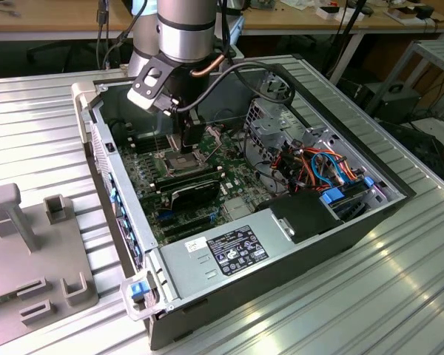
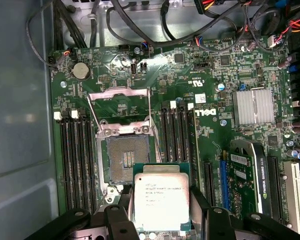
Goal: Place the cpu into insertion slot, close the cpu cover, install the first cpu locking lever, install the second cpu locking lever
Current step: 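Place the cpu into insertion slot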
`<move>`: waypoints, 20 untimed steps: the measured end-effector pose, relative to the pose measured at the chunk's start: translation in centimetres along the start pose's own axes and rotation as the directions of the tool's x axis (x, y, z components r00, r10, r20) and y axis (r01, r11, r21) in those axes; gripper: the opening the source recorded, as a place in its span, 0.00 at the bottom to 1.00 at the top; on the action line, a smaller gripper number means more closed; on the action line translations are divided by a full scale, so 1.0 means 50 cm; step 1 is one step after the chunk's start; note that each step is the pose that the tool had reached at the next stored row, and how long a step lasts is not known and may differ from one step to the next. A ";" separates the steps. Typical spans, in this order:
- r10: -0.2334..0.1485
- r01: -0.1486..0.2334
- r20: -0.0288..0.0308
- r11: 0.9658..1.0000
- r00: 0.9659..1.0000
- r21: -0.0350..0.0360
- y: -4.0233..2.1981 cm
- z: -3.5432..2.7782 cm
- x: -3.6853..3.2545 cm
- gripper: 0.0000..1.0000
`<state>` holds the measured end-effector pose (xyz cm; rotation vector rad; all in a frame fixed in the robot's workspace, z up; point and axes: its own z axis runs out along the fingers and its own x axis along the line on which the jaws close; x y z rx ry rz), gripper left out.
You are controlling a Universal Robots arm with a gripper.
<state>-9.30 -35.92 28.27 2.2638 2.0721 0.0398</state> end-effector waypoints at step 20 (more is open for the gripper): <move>-0.071 0.071 -0.006 0.997 0.997 -0.002 0.000 0.016 0.006 0.55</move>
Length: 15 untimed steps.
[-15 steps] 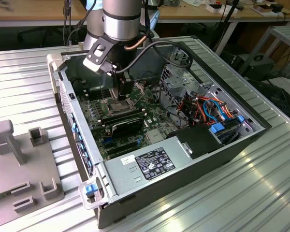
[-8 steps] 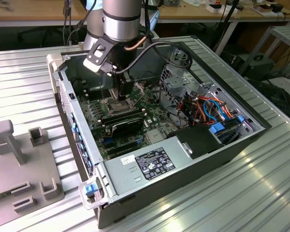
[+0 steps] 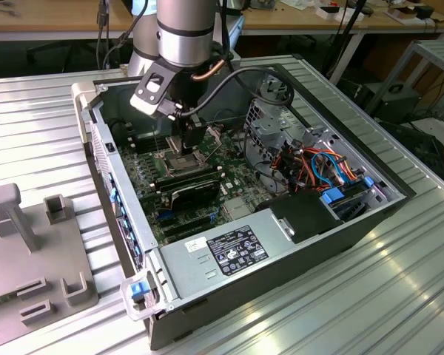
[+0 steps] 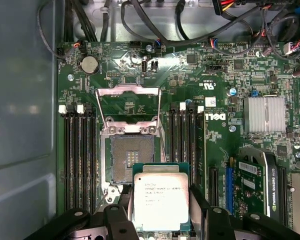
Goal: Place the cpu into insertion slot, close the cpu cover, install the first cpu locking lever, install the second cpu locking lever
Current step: 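Place the cpu into insertion slot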
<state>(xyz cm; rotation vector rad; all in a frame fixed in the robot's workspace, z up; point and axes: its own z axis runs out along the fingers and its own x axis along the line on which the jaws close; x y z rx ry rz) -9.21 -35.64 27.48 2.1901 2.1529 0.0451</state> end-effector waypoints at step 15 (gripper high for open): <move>0.000 0.000 0.000 1.000 1.000 -0.001 -0.001 0.008 0.000 0.55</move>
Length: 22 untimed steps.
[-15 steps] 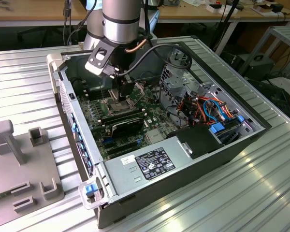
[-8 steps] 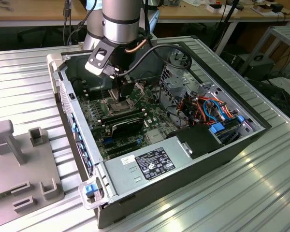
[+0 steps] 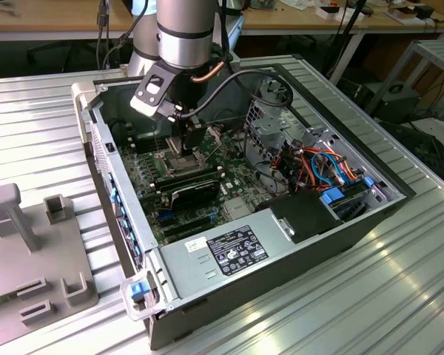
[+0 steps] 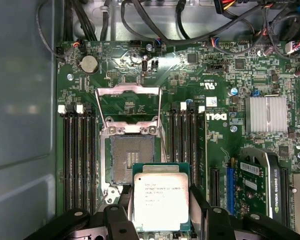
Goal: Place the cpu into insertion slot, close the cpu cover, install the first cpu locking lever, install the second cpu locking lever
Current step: 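Place the cpu into insertion slot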
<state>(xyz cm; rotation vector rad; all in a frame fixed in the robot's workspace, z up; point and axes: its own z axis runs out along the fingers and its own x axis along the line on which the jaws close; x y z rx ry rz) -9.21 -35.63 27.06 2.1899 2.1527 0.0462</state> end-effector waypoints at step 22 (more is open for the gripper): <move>-0.027 0.027 -0.008 1.000 1.000 -0.001 0.018 0.078 0.036 0.55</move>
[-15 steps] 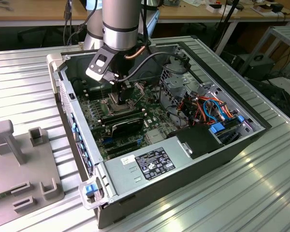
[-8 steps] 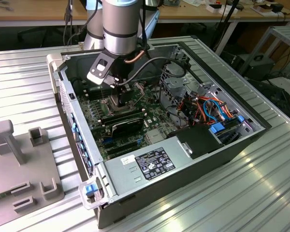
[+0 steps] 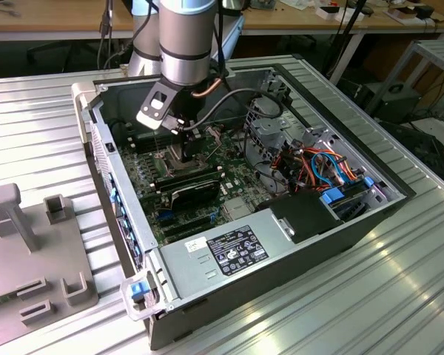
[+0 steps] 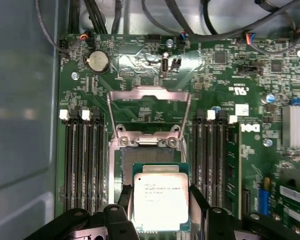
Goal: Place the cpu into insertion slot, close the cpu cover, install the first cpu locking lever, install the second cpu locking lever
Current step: 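Place the cpu into insertion slot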
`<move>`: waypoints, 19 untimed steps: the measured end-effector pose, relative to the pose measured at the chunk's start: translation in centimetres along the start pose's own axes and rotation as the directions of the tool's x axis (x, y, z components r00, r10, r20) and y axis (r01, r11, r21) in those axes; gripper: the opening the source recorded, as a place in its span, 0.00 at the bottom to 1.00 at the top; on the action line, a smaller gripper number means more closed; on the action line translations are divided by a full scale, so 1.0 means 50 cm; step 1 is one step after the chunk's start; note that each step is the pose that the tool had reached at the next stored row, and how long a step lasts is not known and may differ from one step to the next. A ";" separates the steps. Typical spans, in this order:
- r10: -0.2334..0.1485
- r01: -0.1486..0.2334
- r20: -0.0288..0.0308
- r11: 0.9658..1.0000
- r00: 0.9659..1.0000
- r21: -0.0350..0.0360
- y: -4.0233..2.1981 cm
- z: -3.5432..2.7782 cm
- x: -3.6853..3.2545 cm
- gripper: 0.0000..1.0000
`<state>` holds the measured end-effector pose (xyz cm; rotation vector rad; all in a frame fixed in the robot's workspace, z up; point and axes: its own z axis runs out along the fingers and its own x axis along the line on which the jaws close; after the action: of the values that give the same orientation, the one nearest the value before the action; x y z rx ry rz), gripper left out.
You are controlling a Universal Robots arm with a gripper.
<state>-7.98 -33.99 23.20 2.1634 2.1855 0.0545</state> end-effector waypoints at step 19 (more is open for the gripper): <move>0.009 -0.009 -0.001 0.999 1.000 -0.035 -0.003 0.052 0.013 0.55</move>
<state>-7.96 -33.40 20.61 2.1551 2.1587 0.0934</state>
